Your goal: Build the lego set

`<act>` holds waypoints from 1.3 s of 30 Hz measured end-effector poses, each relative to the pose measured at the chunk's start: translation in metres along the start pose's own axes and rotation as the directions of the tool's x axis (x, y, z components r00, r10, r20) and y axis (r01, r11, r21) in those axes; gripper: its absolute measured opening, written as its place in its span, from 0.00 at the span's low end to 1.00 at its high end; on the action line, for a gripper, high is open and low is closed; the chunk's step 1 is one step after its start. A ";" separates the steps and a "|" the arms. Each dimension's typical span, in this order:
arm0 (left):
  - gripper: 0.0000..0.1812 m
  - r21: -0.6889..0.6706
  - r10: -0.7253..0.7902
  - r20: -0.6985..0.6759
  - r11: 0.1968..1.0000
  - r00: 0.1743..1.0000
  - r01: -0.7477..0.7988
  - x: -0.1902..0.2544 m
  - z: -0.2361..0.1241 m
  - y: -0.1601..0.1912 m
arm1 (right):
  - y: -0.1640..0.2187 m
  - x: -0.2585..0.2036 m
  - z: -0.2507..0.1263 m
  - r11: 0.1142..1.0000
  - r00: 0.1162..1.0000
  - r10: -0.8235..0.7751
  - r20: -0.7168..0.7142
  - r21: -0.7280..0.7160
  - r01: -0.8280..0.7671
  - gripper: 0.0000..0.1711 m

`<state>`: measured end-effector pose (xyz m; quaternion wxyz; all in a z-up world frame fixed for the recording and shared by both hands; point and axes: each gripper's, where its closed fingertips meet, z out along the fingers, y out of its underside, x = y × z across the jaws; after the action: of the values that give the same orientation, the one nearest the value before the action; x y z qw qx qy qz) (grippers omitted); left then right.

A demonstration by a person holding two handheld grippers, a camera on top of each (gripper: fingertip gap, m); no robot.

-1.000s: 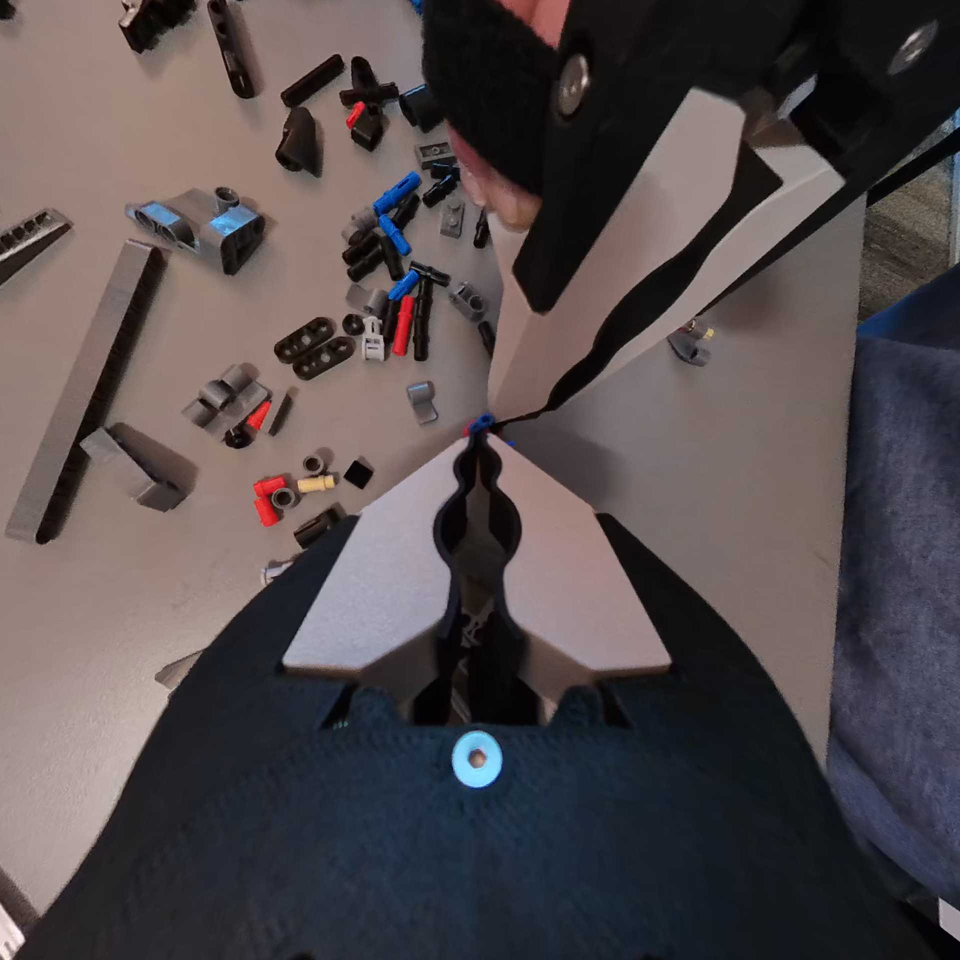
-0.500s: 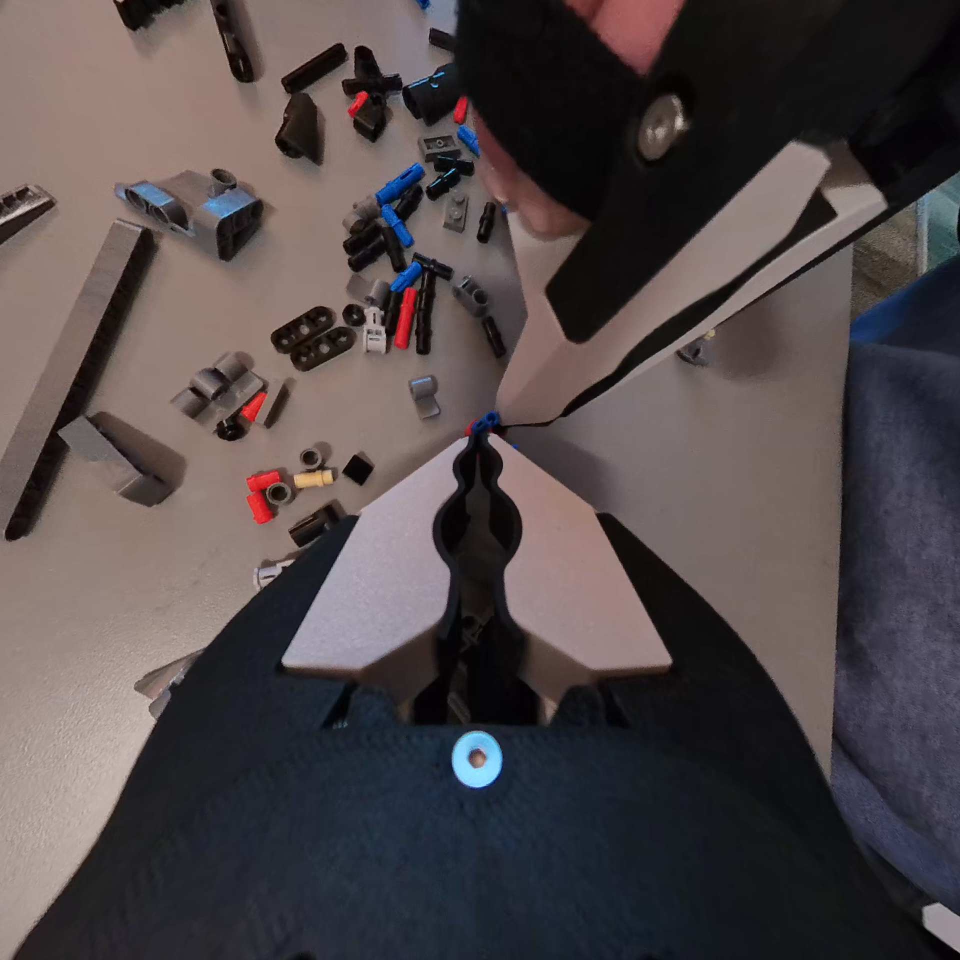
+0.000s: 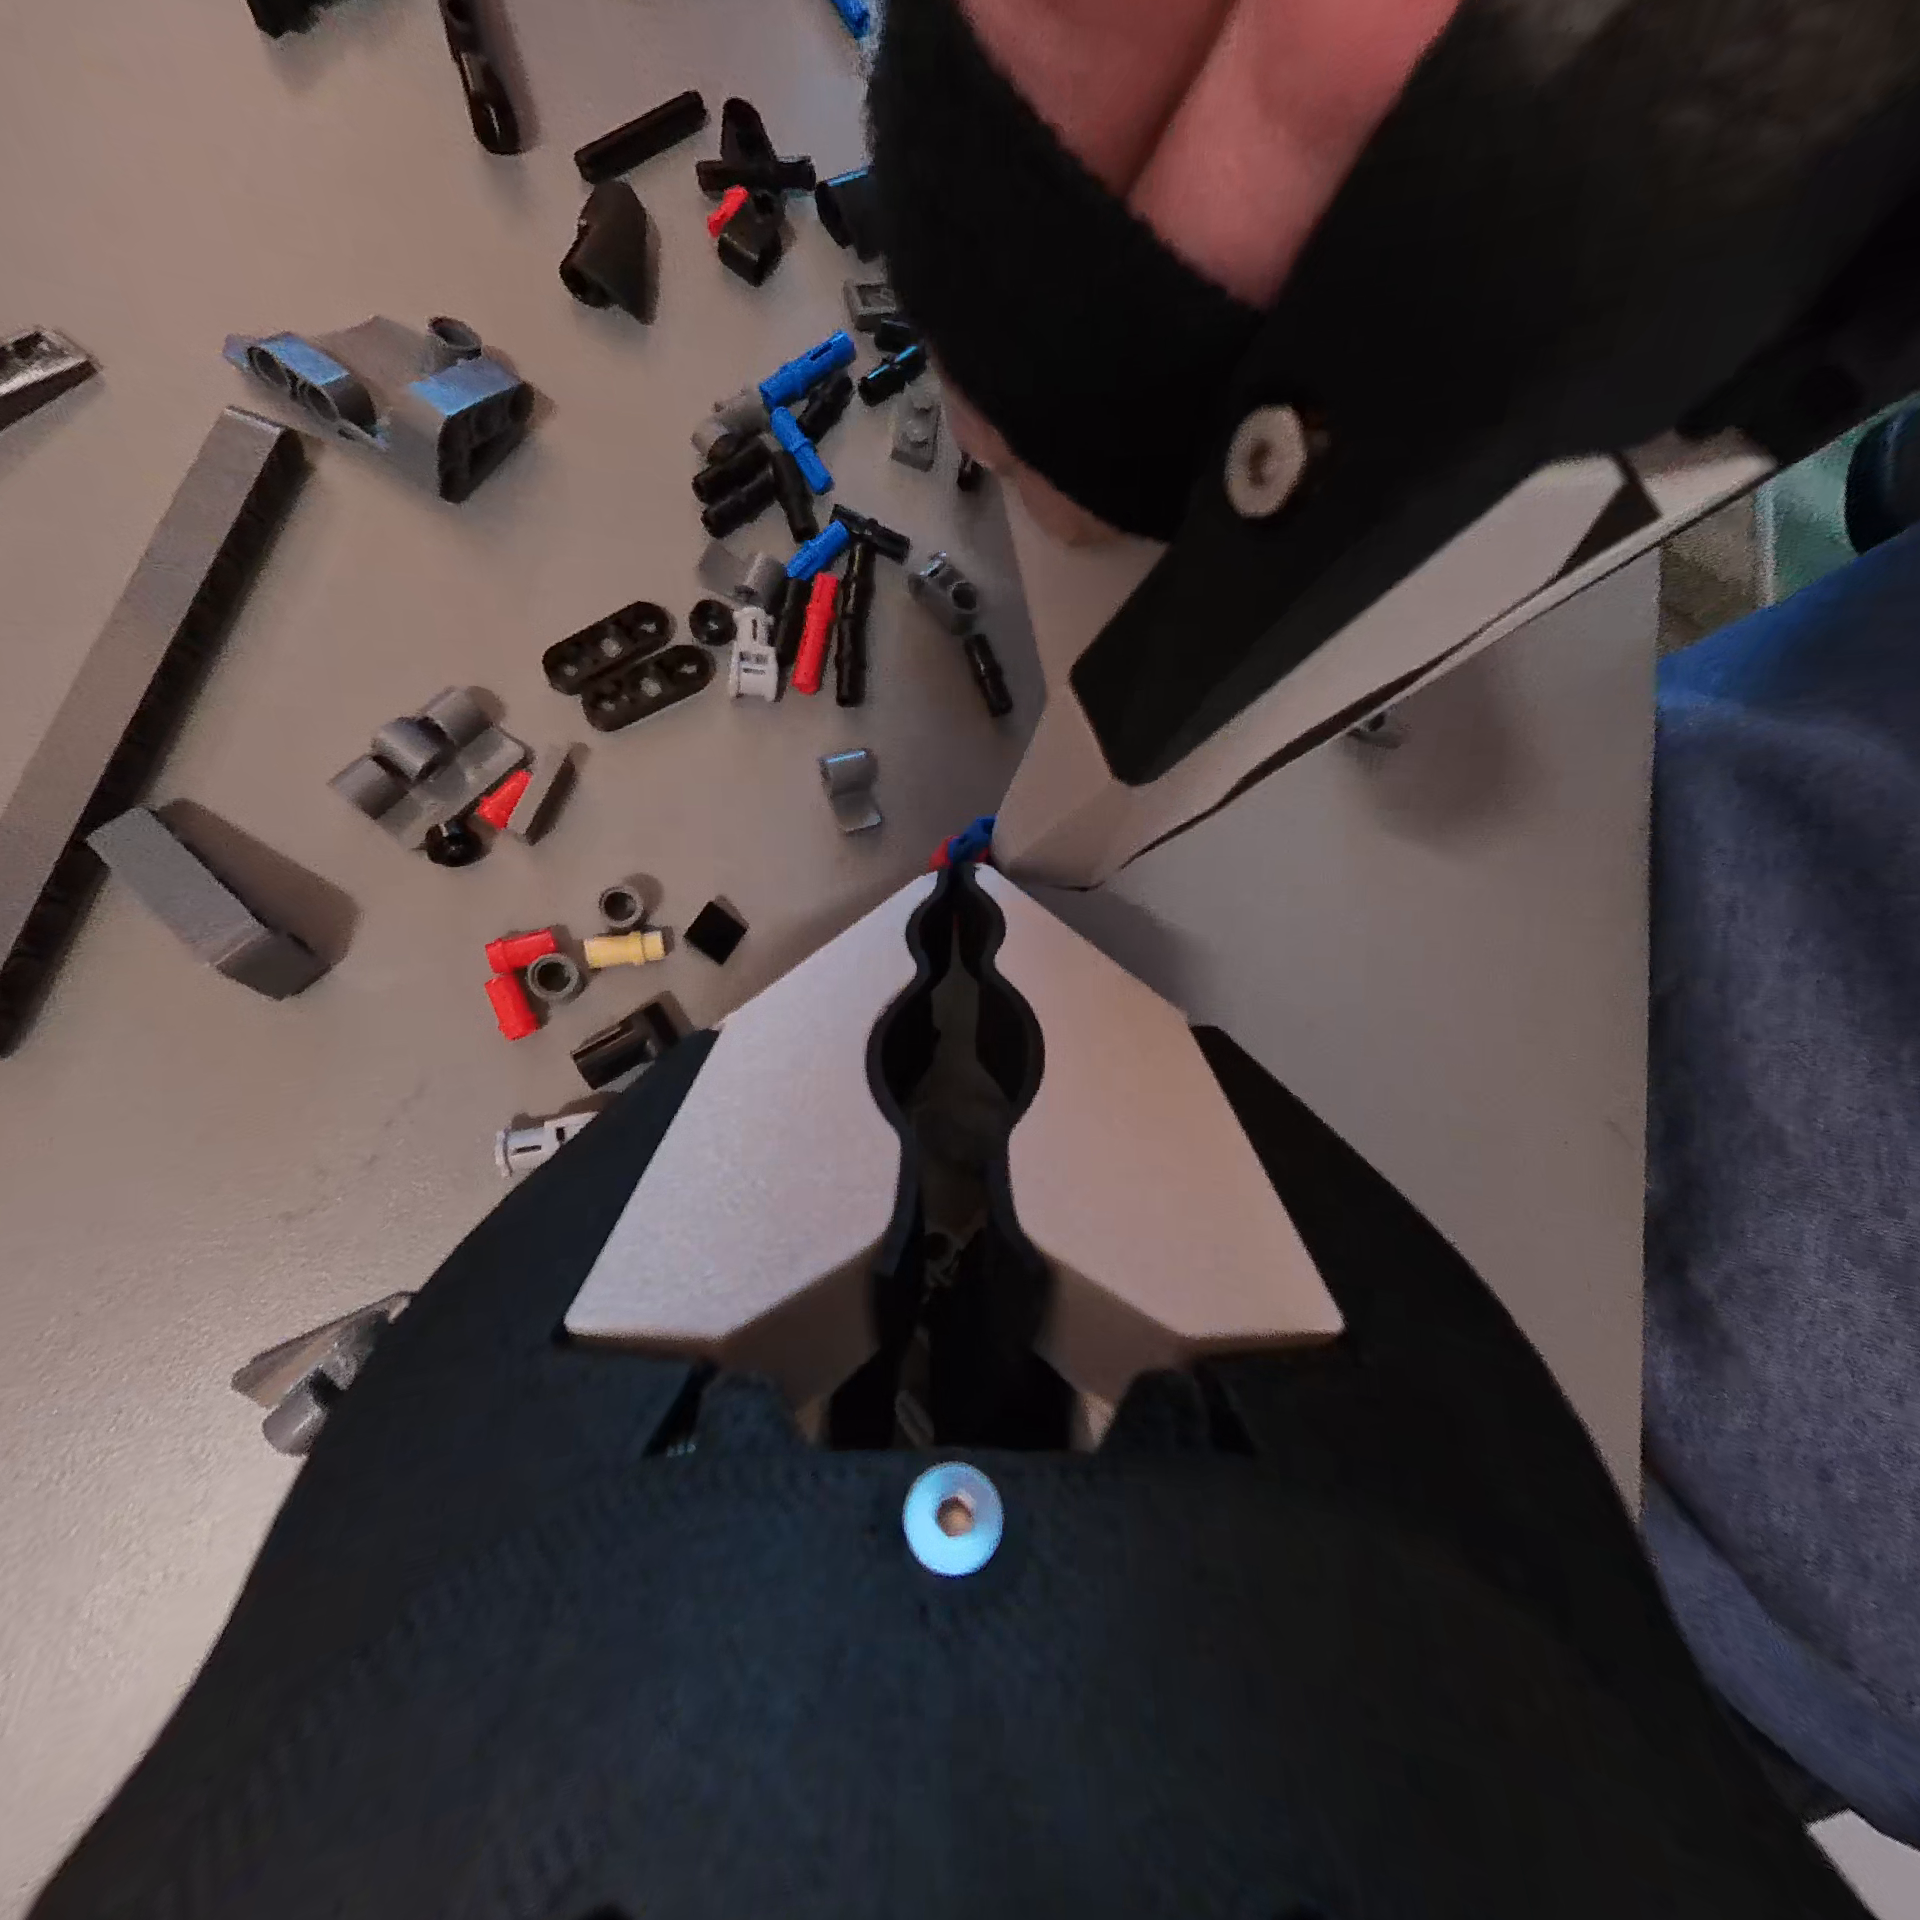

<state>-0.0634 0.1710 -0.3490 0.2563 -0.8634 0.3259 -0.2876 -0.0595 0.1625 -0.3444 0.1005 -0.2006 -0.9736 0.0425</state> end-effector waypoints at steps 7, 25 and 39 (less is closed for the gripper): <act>0.00 0.004 -0.005 0.005 1.000 1.000 0.005 -0.001 -0.001 0.000 | 0.002 0.001 0.004 0.999 0.999 0.036 0.017 0.006 -0.036 0.00; 0.03 0.003 -0.006 0.058 1.000 0.998 0.005 -0.001 -0.008 -0.004 | 0.004 0.012 -0.026 0.894 0.915 0.397 -0.068 0.256 -0.369 0.06; 0.05 0.074 0.001 0.120 0.997 0.993 -0.010 0.005 -0.047 -0.011 | -0.002 0.012 -0.010 0.816 0.871 0.490 0.039 0.332 -0.474 0.00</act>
<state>-0.0870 0.1625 -0.3075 0.3082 -0.8679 0.3014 -0.2466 -0.0692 0.1660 -0.3318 0.1422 -0.4217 -0.8670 0.2244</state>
